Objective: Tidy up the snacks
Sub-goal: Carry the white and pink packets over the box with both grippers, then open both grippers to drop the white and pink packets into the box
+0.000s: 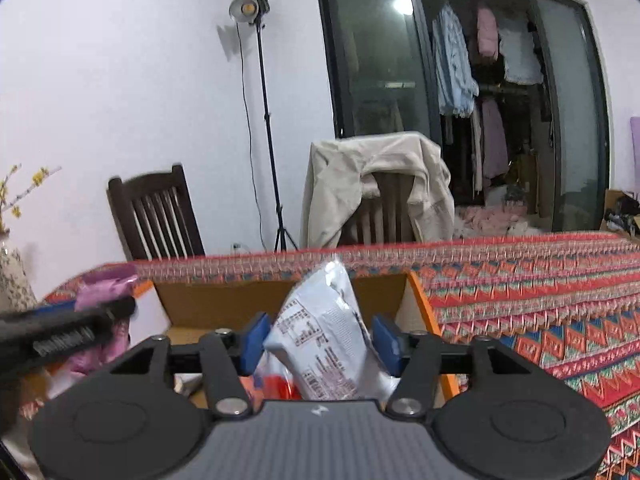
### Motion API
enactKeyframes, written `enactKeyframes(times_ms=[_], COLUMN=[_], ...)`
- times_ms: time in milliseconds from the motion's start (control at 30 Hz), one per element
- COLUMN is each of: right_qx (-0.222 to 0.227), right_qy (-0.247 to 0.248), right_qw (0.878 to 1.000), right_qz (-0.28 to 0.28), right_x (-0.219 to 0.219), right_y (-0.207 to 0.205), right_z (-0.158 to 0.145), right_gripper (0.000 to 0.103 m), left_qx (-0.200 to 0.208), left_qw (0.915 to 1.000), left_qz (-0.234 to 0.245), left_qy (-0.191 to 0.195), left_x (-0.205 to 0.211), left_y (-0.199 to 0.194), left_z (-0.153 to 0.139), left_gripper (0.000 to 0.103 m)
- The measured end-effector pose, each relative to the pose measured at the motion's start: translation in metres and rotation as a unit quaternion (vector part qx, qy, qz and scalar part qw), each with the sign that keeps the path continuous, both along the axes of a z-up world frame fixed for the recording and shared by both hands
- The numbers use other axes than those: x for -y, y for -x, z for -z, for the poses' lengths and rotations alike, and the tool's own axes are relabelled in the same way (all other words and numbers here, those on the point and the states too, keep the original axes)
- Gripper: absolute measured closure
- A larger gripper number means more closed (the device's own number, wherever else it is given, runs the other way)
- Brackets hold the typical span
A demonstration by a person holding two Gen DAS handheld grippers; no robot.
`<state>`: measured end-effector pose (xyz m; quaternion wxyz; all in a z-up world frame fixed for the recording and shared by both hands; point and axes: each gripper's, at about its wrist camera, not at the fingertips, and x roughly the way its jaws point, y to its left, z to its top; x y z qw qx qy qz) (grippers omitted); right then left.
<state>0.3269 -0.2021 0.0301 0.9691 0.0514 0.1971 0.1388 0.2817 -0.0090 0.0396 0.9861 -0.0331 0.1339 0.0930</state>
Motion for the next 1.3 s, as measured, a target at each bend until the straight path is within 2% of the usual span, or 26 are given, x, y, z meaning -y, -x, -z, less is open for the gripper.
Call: enactKeyframes(times_ms=[33,67,100,133,167,667,833,1000,1300], right_qx=[-0.006,-0.008,-0.007,-0.004,0.0,0.013,0.022,0.039,0.031], right_qy=[-0.002,-0.006,-0.008,-0.009,-0.012,-0.007,-0.008,-0.011,0.0], right_qw=[1.0,1.0,1.0,1.0,1.0,1.0,1.0,0.999,0.999], right_qz=[-0.003,-0.001,0.002,0.005,0.006,0.012,0.011,0.001,-0.012], right_x=[0.001,0.003,0.004,0.005,0.007,0.013,0.018,0.03,0.042], right_y=[-0.001,0.0,0.001,0.003,0.004,0.03,0.053,0.087,0.139], right_z=[0.003,0.006,0.007,0.007,0.007,-0.003,-0.018,-0.027,-0.013], right_gripper=[0.029,0.021,0.008,0.001,0.0,0.0,0.0,0.0,0.0], left_qx=[0.008,0.018,0.029,0.034,0.036,0.046,0.038,0.023,0.016], left_qw=[0.9999,0.9998,0.9995,0.9994,0.9993,0.9985,0.9983,0.9966,0.9979], left_qz=[-0.005,-0.009,-0.012,-0.012,-0.012,-0.014,-0.001,0.04,0.05], left_qy=[-0.002,-0.003,-0.004,-0.005,-0.004,0.027,0.044,0.068,0.039], left_x=[0.0,-0.001,0.0,0.001,0.001,-0.008,-0.008,-0.013,-0.012], left_y=[0.004,0.005,0.009,0.012,0.014,0.042,0.065,0.089,0.14], left_z=[0.0,-0.001,-0.002,-0.003,-0.003,-0.02,-0.035,-0.044,-0.031], left_gripper=[0.005,0.0,0.0,0.0,0.0,0.0,0.0,0.0,0.0])
